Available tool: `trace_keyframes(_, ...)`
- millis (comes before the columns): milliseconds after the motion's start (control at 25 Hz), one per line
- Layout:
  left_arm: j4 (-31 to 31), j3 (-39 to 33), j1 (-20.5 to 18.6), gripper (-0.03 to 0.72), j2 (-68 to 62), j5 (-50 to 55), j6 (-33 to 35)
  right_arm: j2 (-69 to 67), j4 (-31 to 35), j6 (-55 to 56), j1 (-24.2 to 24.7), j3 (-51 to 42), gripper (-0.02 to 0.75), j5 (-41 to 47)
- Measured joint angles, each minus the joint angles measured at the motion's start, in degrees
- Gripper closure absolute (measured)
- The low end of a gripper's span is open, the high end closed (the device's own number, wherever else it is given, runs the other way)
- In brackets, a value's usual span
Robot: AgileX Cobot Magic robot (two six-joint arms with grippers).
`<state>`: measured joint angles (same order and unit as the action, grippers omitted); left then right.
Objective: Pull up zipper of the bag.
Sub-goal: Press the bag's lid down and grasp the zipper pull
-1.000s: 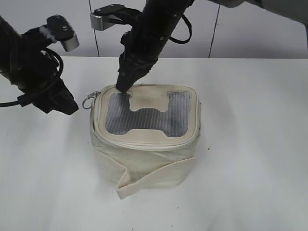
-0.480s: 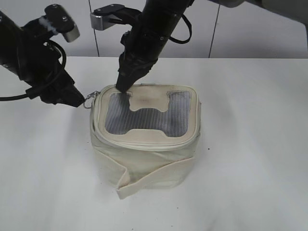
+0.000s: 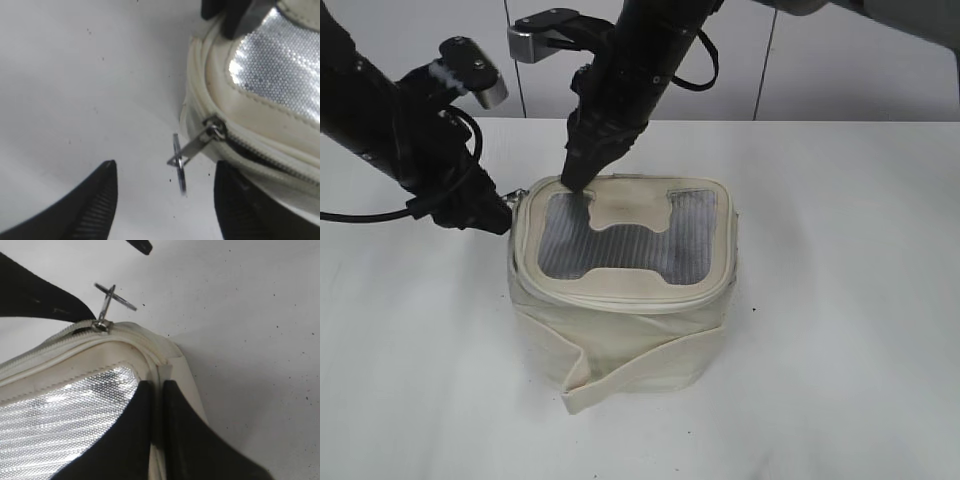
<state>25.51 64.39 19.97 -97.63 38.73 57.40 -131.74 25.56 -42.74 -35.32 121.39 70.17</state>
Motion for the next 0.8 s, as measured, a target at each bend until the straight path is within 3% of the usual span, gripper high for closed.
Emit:
trace_keyframes(80,0.86,0.00,0.35,0.241,-0.25,-0.61,0.61,0.00,-0.05,0.00,0.00,0.00,0.701,0.00)
trace_keyframes(200,2.39,0.00,0.76,0.350,-0.34,-0.61,2.04,0.00,-0.06,0.00,0.00,0.00,0.702,0.00)
trace_keyframes(360,3.91,0.00,0.75,0.615,-0.46,-1.88,3.61,0.00,-0.14,0.00,0.00,0.00,0.702,-0.04)
trace_keyframes(400,3.86,0.00,0.75,0.651,-0.46,-1.75,3.81,0.00,-0.22,0.04,0.00,0.00,0.702,-0.11)
trace_keyframes(800,2.13,0.00,1.01,0.685,0.15,1.19,1.36,0.07,-0.46,0.26,0.00,0.00,0.702,-0.18)
